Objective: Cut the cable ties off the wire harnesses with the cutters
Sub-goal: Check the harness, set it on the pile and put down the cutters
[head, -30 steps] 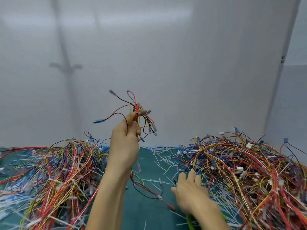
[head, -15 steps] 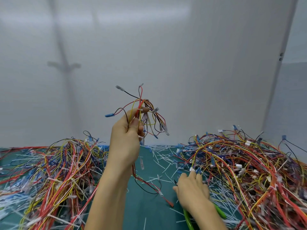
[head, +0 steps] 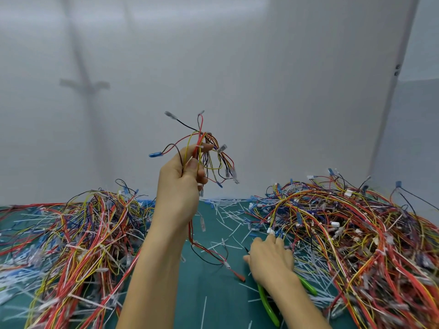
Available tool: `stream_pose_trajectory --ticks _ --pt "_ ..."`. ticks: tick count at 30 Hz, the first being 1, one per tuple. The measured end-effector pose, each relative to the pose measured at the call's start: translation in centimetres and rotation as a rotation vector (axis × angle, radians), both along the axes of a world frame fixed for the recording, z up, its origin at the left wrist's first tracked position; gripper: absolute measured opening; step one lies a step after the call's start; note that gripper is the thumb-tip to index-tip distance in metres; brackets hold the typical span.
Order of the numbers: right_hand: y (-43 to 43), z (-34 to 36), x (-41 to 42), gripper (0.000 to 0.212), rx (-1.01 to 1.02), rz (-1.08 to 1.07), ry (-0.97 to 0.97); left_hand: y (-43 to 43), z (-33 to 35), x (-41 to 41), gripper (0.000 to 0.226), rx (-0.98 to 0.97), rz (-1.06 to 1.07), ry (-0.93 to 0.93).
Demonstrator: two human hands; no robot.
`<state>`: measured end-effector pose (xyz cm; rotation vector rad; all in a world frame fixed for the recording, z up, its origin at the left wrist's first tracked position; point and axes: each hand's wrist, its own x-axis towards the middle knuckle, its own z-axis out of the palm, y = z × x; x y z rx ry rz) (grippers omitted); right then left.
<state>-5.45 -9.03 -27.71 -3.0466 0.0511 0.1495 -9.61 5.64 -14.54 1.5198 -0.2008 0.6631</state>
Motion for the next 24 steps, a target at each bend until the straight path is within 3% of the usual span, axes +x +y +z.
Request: stream_pose_trajectory --ticks 10,17,21,24 --pt "0.1 -0.3 0.3 0.052 -0.017 0.007 -0.045 -0.7 -0.3 0.0 0.041 0.005 -0.088 0.082" --pt "0.2 0.4 -0.2 0.038 0.004 0.032 -0.127 -1.6 -0.5 -0.2 0.040 -0.003 -0.202 0.116" --pt "0.1 2.4 -0.5 0.029 0.111 0.059 -0.338 -1.8 -0.7 -0.2 0.041 0.018 -0.208 0.119" --pt "0.1 4.4 -0.6 0.026 0.436 0.135 -0.610 -1.8 -0.7 -0.2 0.041 0.039 -0.228 0.123"
